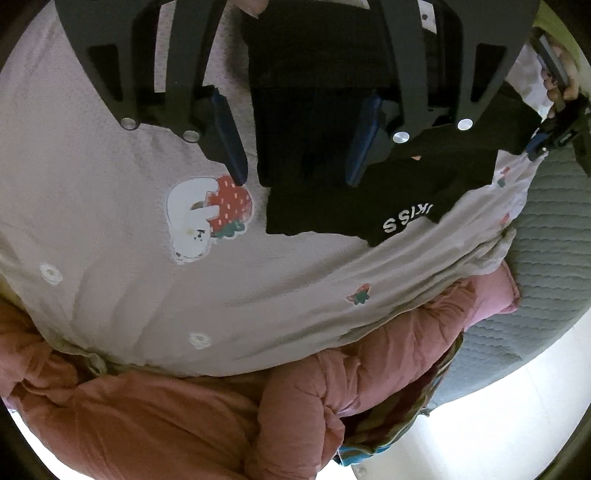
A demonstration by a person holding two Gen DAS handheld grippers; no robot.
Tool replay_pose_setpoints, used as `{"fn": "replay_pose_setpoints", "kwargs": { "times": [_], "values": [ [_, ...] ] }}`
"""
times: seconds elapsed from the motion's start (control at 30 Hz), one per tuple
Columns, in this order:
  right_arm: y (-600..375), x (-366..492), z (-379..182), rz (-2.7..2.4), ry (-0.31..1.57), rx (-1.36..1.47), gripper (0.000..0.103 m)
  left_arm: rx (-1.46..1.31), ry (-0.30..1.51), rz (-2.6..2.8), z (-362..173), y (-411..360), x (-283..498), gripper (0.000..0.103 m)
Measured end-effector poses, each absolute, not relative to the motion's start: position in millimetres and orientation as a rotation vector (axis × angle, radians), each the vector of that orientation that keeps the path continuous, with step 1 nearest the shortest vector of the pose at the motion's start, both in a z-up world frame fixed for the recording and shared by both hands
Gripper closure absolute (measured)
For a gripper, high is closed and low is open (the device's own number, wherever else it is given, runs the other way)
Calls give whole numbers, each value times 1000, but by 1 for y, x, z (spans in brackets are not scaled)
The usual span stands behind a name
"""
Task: Fold small clothes
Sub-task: 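Open both grippers and release the folded hem onto the shirt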
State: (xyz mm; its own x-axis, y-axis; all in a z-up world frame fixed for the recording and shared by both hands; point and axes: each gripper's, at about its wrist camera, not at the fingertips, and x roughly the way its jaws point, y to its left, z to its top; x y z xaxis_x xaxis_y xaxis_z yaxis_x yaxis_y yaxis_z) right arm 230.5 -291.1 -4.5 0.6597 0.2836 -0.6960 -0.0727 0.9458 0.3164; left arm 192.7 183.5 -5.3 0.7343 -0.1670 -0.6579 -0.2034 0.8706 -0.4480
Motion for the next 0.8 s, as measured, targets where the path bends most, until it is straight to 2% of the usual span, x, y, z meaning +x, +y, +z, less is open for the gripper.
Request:
{"fn": "replay_pose_setpoints", "kwargs": {
  "times": [0.13, 0.27, 0.37, 0.73, 0.77, 0.8],
  "values": [
    [-292, 215, 4, 188, 782, 254, 49, -461, 703, 79, 5, 187, 177, 68],
    [-288, 193, 14, 185, 731, 222, 48, -381, 653, 94, 17, 177, 161, 62],
    [-280, 174, 19, 203, 705, 187, 48, -302, 630, 85, 23, 160, 149, 61],
    [-234, 127, 8, 307, 732, 23, 48, -183, 669, 18, 9, 106, 123, 61],
    [-228, 124, 6, 322, 741, 7, 49, -173, 674, 12, 7, 102, 122, 61],
    [-223, 121, 4, 333, 744, -7, 55, -160, 679, 6, 6, 98, 121, 61]
  ]
}}
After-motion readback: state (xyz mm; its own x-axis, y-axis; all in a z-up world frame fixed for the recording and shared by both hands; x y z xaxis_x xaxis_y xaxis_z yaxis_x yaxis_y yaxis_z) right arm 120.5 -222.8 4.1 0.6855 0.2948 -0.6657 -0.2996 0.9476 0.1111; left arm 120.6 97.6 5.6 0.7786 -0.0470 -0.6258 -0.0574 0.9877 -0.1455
